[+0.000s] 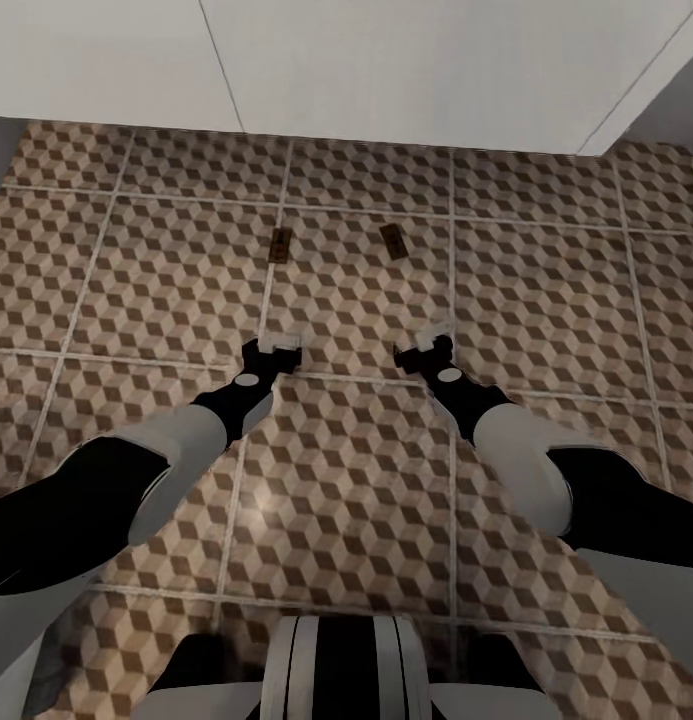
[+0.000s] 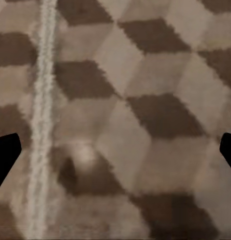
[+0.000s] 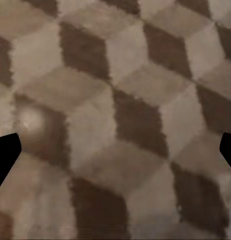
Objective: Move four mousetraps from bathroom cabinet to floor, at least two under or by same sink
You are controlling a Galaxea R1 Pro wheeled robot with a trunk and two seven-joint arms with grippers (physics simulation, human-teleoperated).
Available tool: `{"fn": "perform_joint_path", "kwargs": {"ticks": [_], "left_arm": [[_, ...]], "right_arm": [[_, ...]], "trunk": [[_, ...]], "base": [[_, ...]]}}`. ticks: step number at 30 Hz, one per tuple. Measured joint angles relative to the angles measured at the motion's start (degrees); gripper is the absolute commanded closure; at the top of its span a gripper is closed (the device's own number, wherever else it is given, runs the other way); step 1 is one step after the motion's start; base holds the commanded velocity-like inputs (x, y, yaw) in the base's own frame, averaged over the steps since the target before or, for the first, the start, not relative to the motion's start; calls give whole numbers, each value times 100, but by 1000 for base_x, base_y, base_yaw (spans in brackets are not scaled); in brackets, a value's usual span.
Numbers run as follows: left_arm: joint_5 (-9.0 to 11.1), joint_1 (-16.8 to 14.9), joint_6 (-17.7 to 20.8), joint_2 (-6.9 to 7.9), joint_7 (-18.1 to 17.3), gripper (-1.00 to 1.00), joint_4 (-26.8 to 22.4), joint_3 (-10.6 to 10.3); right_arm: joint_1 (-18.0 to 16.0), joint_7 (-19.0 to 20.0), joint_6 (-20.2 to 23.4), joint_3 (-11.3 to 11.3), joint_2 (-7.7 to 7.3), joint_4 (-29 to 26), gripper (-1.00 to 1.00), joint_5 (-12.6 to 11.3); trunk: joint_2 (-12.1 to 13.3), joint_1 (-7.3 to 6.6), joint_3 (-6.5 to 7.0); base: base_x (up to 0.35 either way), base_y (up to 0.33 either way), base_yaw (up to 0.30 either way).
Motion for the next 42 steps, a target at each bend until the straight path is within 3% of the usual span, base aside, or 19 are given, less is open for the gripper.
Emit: {"fn": "perform_joint_path", "kwargs": {"ticks": [16,25,42], "left_arm": [[-6,16,-2,-5,-4,-100,-11,0],[-5,19,4,-18,0,-100,-23,0],[-6,19,6,-10,32,-100,-23,0]], "right_arm": [[0,0,0,-7,-3,0,-100,0],[0,0,0,-9,-152,-3,-100,-1],[0,0,0,-8,-171,-9,-100,0]], "trunk": [[0,-1,0],[0,-3,0],[0,-4,0]], "base": [[-328,0,0],[-50,0,0],[-2,0,0]]}}
